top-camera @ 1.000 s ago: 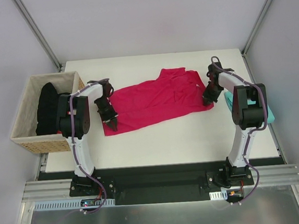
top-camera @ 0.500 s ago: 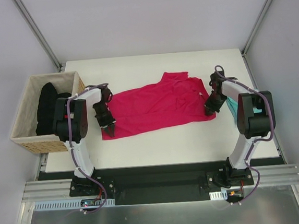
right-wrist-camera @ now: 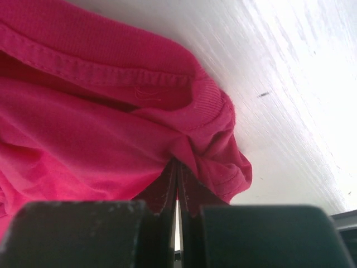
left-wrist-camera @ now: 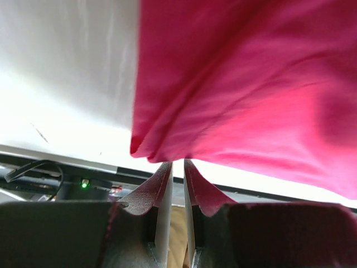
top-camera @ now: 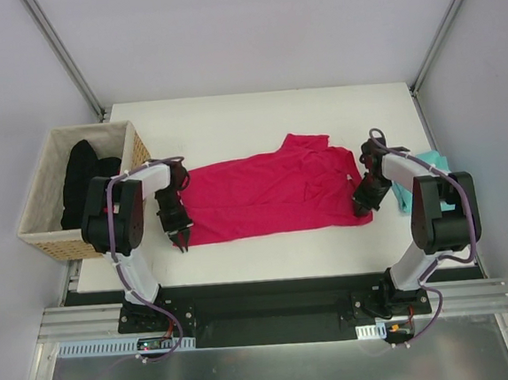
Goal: Fold and stack the t-shirts
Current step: Fold the flattened tshirt in 1/3 of the way, then grap the side of the flattened tshirt furthest away from the robot with both arms
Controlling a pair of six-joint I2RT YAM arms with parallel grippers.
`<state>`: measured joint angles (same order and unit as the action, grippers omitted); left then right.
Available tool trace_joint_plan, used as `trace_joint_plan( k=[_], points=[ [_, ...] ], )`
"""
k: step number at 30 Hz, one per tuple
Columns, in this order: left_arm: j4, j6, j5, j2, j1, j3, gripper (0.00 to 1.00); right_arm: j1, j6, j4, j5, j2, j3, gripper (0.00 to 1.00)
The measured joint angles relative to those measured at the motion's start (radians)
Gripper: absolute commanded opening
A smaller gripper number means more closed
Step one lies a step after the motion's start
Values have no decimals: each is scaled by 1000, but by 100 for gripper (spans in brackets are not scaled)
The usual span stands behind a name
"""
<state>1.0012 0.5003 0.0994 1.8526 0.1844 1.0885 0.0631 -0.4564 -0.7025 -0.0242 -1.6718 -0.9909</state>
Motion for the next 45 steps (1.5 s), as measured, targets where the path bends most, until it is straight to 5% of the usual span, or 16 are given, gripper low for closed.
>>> trace_joint_plan(
  k=[7,13,25,33,45],
  points=[
    [2,-3,-4,-21,6,-39,13,10,-1,-10,-13,37,43,1],
    [8,-3,1,-70,19,-21,13,30,5,-25,-42,37,32,19],
    [107,5,28,-131,45,277,14,121,27,-89,-122,108,-50,37],
    [150,4,30,-89,45,486,14,183,112,-120,-219,58,-367,39],
    [229,-30,29,191,45,926,14,166,293,-100,-171,-397,-845,39]
  ],
)
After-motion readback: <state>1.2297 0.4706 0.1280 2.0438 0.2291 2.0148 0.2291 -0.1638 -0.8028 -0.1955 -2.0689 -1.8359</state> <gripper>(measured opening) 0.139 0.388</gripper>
